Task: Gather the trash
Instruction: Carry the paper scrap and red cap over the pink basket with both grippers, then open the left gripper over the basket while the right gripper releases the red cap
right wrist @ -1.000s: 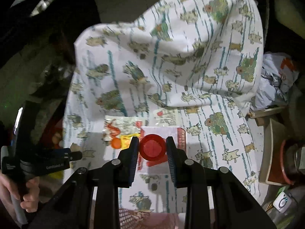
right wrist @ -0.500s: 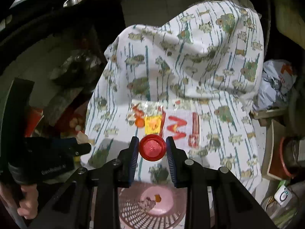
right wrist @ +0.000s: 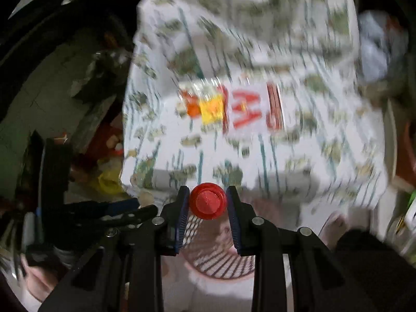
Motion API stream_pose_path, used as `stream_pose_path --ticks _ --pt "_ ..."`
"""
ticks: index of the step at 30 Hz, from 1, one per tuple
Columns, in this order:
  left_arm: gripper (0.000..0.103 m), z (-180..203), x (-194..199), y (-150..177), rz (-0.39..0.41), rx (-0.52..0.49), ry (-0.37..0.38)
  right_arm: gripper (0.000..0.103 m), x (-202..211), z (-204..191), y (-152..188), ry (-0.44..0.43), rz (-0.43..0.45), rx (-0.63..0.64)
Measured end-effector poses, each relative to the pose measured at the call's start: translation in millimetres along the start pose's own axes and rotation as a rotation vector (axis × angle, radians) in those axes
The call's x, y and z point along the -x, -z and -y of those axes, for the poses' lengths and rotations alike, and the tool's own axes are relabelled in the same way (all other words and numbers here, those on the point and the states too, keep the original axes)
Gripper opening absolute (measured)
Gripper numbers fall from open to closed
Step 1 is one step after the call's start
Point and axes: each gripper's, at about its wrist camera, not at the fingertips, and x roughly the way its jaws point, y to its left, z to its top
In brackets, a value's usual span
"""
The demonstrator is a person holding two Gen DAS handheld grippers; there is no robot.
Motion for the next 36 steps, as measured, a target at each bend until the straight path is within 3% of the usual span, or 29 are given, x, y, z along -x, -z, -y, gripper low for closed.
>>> stream_pose_path --ticks 2,7,13,18,20,21,30,36 --pt "0.034 3 -18 4 -0.046 -0.013 0.028 0.031 -12 10 2 -0.017 -0.040 -0.044" --pt "0.034 11 -54 8 -0.102 -0.033 -0.005 0.031 -37 29 6 -0.044 -0.105 -0.128" --pt "0.034 12 -100 18 -0.179 -0.067 -0.058 0.031 -68 40 15 -0.005 -0.191 -0.123" --pt "0.036 11 -114 22 -0.182 -0.088 -0.075 0.031 -82 50 23 0.021 -0.226 -0.120" --pt "0.062 8 -116 20 -0.174 -0.062 -0.109 0.031 -88 52 26 0.040 -0.236 -0.110" --pt "0.077 8 -116 19 -0.172 -0.051 -0.128 0.031 -90 53 25 0.051 -0.239 -0.108" --pt "0.078 3 -58 5 -0.205 -0.045 -0.113 0.031 -120 55 38 0.096 -0.305 -0.065" --pt "0.078 -22 -9 -18 -0.102 0.022 -0.116 0.031 -145 47 50 0.120 -0.351 -0.031"
